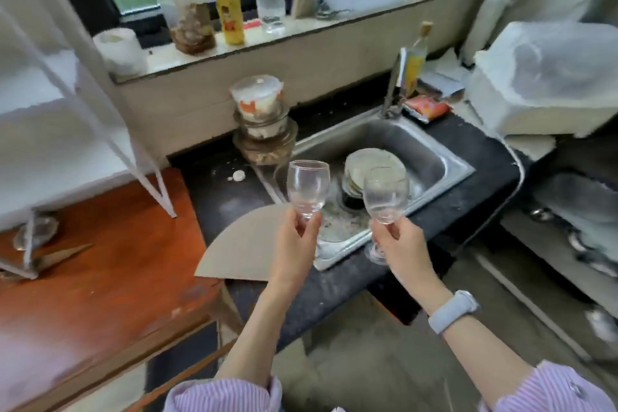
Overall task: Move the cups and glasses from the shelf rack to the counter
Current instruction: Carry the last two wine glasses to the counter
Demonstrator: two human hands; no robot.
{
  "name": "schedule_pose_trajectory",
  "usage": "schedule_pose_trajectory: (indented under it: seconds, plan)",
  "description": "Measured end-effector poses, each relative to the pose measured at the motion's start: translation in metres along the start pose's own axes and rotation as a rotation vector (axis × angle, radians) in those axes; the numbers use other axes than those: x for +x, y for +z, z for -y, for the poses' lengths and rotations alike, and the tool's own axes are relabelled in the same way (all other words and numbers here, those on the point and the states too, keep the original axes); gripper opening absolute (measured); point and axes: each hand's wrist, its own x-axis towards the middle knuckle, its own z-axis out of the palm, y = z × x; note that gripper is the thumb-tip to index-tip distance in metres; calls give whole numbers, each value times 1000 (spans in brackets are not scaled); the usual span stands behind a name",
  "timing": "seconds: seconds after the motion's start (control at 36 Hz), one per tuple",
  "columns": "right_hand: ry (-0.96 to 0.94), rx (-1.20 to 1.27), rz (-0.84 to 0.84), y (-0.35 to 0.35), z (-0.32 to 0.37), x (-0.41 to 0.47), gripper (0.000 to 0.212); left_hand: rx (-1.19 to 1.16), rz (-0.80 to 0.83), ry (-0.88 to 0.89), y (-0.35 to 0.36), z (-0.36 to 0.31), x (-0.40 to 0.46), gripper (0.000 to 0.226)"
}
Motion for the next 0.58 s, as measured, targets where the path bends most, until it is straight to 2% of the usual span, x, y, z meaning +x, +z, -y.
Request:
schedule_pose_trajectory:
  seconds: [0.14,0.25,0.42,0.58]
  plan:
    - [35,-15,-222,-132,-33,-15,27,29,211,104,125,-50,-24,33]
    - [93,-18,-409,-221,-56,-33,25,-5,394,192,212,-96,-45,32]
    - [168,-31,-711,-331,-87,-58,23,-34,668,240,328,-156,-73,34]
    - [228,-25,-919,-425,-116,-84,19,-52,903,317,445,-197,-97,30]
